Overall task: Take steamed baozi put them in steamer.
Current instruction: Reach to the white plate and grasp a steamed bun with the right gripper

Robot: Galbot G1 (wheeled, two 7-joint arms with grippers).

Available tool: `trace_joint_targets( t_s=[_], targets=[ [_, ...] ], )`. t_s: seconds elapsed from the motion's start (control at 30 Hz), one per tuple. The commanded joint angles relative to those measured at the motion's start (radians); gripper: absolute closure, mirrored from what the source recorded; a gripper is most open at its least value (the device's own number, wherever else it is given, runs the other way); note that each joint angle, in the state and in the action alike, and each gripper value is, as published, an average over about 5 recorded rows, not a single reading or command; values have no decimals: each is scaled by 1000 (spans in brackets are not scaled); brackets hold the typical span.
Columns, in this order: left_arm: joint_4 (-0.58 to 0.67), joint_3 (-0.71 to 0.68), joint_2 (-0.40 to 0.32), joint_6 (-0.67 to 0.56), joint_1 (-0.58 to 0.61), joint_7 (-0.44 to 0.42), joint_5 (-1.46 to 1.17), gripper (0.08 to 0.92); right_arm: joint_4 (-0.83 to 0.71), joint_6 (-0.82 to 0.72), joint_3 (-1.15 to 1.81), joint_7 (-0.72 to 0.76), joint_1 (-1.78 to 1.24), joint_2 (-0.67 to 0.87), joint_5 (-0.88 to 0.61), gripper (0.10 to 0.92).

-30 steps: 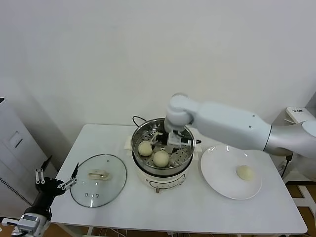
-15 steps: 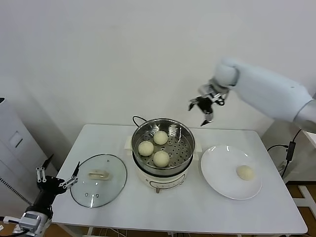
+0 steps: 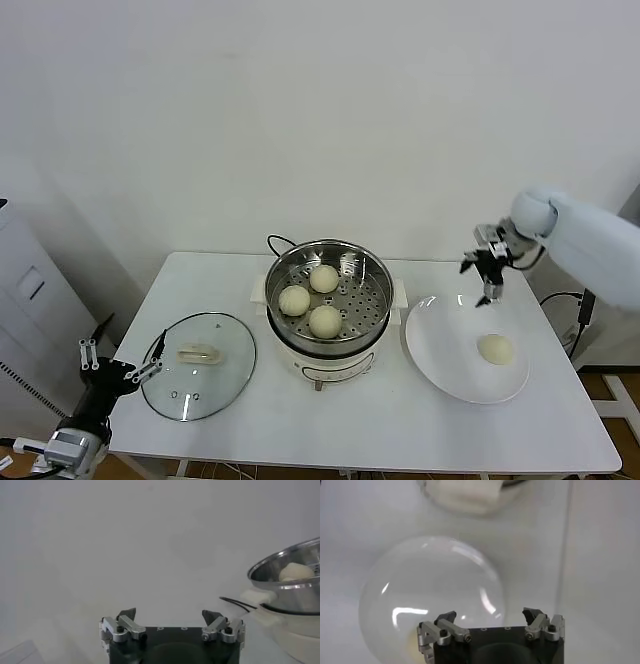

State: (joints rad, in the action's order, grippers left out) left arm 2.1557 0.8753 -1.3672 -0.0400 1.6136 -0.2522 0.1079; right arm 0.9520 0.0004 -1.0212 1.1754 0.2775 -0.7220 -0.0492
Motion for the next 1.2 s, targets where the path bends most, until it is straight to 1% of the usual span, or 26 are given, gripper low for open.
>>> trace_joint_targets(
  t_s=[0.03, 0.2, 0.53, 0.73, 0.83, 0.97, 1.03, 1.2],
  targets=[
    [-1, -1, 2, 0, 4, 0, 4, 177, 3, -28, 174, -13, -248, 81, 149, 203],
    [0, -2, -1, -1, 8, 0, 10, 177, -5, -25, 209, -23, -279, 90, 160, 203],
    [8, -6, -4, 0, 17, 2, 22, 177, -19, -29, 241, -41, -320, 49, 161, 203],
    [7, 6, -3, -5, 28, 0, 18, 177, -36, -29, 247, -45, -326, 37, 199, 204],
    [10, 7, -2, -5, 28, 0, 17, 177, -52, -26, 255, -48, -325, 32, 211, 220],
    [11, 6, -1, -5, 27, 0, 18, 177, -61, -24, 260, -53, -325, 27, 204, 251],
    [11, 6, -1, -4, 26, 0, 17, 177, -53, -25, 257, -54, -324, 30, 195, 282],
    [10, 9, 0, -6, 28, 0, 15, 177, -1, -33, 179, -48, -245, 58, 118, 419]
  ],
)
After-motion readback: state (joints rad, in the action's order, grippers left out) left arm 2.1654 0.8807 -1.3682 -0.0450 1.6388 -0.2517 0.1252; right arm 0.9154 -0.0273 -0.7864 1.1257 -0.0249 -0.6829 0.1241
